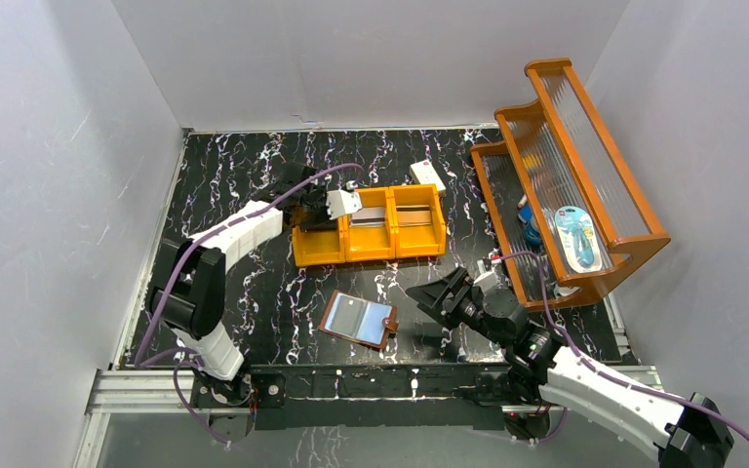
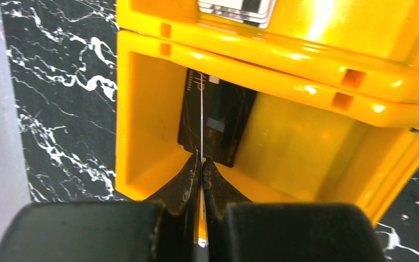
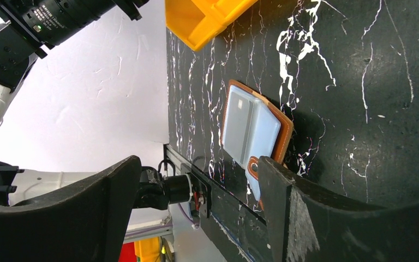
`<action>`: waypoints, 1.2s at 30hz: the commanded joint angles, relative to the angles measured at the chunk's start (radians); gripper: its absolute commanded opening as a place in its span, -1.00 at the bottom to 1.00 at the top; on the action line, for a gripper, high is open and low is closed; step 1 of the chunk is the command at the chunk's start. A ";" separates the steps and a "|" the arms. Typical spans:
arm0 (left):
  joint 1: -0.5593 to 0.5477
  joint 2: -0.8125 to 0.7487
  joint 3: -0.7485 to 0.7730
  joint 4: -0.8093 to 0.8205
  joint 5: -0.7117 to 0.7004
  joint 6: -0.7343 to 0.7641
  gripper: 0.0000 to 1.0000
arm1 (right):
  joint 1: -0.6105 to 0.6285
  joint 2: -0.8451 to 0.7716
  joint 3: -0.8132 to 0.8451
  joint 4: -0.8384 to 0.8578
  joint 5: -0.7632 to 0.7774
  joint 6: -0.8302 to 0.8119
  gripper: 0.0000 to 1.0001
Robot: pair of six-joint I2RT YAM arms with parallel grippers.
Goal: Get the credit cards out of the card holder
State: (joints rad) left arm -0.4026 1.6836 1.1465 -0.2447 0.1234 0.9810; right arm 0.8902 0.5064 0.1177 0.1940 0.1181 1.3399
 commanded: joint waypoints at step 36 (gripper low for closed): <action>-0.008 -0.010 -0.160 0.292 -0.007 -0.075 -0.37 | -0.005 -0.133 -0.003 -0.111 0.060 0.041 0.80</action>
State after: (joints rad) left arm -0.4107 1.7412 0.9730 0.0219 0.0895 0.9684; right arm 0.8894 0.3935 0.1162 0.0772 0.1551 1.3754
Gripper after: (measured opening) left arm 0.307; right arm 0.897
